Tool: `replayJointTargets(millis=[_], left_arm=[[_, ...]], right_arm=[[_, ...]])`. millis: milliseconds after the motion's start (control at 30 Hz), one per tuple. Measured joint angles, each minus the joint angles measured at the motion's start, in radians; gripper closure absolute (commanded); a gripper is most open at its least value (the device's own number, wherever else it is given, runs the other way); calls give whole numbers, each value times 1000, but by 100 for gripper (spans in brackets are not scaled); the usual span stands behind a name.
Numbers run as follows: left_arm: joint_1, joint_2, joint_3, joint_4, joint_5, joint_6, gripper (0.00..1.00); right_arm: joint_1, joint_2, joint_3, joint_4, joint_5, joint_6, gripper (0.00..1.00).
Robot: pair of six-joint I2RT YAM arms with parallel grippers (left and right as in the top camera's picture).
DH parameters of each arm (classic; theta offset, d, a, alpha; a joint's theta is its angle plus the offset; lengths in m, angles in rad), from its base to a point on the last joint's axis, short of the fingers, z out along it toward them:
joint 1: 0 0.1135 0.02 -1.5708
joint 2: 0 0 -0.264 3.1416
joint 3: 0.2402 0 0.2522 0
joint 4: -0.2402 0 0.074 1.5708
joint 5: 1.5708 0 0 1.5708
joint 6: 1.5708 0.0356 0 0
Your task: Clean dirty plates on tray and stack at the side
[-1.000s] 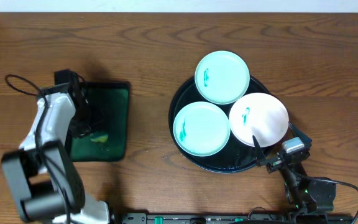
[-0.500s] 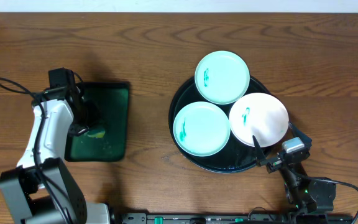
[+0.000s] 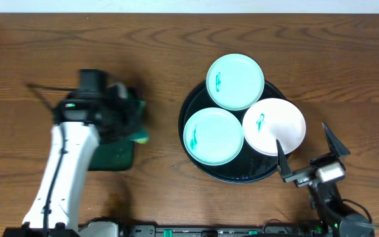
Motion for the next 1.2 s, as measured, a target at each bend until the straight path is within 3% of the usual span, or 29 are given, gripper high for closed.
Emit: replayJointTargets(millis=[167, 300, 500, 567, 633, 667, 700, 733, 800, 867, 1000, 1200], left_arm=[[-243, 27, -31, 172, -5, -115, 93], [-388, 85, -35, 254, -78, -240, 93], [-540, 246, -41, 463, -186, -381, 92], [-575, 298, -43, 541, -208, -404, 93], [-602, 349, -43, 592, -225, -417, 93], [-612, 370, -43, 596, -232, -422, 92], [-620, 387, -43, 595, -238, -429, 92], [-626, 404, -43, 591, -246, -434, 88], [-630, 426, -43, 579, -259, -440, 72], [-630, 434, -43, 565, -273, -447, 69], [-628, 431, -43, 552, -292, -452, 52], [-600, 347, -43, 490, -303, -446, 42]], right_arm=[[0, 240, 271, -391, -12, 12, 1], [0, 543, 586, -633, -87, -54, 1], [0, 863, 826, -681, -395, -58, 1], [0, 949, 834, -610, -474, -19, 13], [0, 1027, 840, -584, -496, 49, 37], [0, 1064, 843, -599, -491, 86, 41], [0, 1088, 848, -628, -485, 114, 36], [0, 1115, 856, -668, -467, 138, 30], [3, 1164, 886, -779, -393, 178, 32], [10, 1199, 925, -872, -313, 205, 32], [27, 1273, 1043, -1000, -198, 220, 29], [50, 1372, 1131, -1035, -146, 184, 50]])
